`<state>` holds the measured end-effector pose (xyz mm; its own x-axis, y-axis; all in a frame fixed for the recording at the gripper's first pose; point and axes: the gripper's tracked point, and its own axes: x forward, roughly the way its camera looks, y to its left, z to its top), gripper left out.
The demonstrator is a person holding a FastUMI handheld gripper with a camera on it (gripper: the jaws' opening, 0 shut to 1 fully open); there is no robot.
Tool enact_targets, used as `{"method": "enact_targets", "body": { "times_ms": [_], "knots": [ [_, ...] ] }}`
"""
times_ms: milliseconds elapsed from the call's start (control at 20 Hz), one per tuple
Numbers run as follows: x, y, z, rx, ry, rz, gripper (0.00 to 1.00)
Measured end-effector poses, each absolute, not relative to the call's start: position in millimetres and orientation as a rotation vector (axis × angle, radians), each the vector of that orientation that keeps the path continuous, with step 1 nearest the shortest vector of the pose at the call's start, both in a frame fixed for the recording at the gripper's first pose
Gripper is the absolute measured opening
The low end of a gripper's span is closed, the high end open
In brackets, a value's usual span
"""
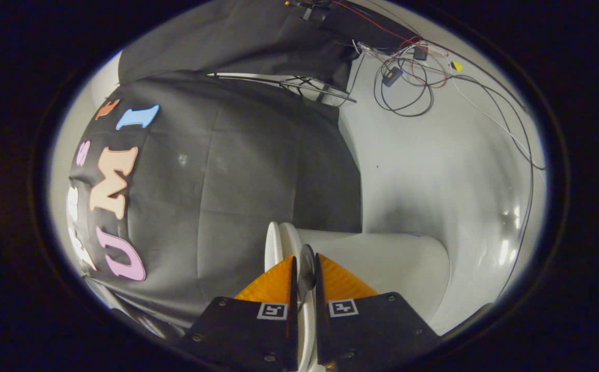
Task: Open the toilet lid.
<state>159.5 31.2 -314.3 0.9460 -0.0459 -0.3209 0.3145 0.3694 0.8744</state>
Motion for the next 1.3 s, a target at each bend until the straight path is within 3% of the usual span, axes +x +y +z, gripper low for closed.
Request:
{"method": "enact_targets", "body": {
  "times_ms": [550,1050,1300],
  "knots": [
    [160.0,62.5,-241.5,0.990,0.199,-0.137,0.15],
    [156.9,180.3,-114.4,0.671,0.146,0.027,0.15],
    [148.1,225.7,-85.3,0.540,0.154,0.065,0.15]
  ]
}}
